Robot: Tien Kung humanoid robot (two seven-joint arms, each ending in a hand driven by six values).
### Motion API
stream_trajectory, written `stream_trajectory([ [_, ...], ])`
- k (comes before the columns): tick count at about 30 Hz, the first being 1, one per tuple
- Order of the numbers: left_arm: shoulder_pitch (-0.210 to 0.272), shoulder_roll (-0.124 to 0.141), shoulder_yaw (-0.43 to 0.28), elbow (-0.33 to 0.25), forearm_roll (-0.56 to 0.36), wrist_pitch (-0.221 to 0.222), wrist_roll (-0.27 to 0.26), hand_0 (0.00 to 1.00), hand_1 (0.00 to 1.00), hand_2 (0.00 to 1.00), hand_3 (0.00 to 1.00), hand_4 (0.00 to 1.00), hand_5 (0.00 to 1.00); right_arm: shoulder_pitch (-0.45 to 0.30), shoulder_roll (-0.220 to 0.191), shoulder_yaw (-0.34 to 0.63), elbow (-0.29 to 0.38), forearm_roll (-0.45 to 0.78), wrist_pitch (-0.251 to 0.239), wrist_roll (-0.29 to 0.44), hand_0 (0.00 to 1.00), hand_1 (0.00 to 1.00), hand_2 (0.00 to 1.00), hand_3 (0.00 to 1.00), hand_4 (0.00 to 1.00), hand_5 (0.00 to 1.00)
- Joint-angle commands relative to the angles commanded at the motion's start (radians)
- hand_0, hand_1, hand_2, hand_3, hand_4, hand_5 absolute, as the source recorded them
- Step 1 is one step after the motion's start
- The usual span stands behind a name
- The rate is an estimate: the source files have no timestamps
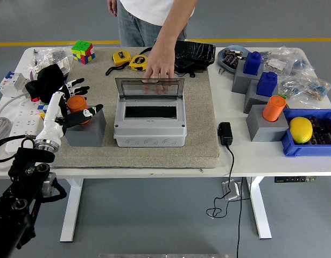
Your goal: Fetch the battery,place it into the box,close the lid of the box
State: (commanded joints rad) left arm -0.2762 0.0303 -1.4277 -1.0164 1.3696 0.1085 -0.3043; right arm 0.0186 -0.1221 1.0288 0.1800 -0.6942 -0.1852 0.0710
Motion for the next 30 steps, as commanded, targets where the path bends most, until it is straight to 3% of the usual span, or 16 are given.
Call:
stream_trajectory([
  [25, 0.004, -0.02, 0.007, 0.032, -0.044, 0.008, -0.027, 0.664, 0.749, 0.698, 0.738, 0.998, 0.002, 0.003, 0.004, 0.011, 0.0, -0.008, -0.002, -0.002, 0.876, 0.796, 0.747, 0.779, 0.998, 0.998],
  [26, 0.004, -0.02, 0.007, 0.034, -0.046, 0.009, -0.028, 0.654, 0.728, 0.647, 0.674, 0.998, 0.002, 0.003, 0.003, 0.009, 0.0, -0.007, -0.002, -0.002, 0.876, 0.797, 0.746, 0.78, 0.998, 0.998],
  [30, 0.005, -0.021, 0.009, 0.039, -0.052, 0.01, -0.035, 0.654, 0.728, 0.647, 0.674, 0.998, 0.002, 0.002, 0.004, 0.011, 0.0, -0.008, -0.001, -0.001, 0.876, 0.797, 0.746, 0.78, 0.998, 0.998],
])
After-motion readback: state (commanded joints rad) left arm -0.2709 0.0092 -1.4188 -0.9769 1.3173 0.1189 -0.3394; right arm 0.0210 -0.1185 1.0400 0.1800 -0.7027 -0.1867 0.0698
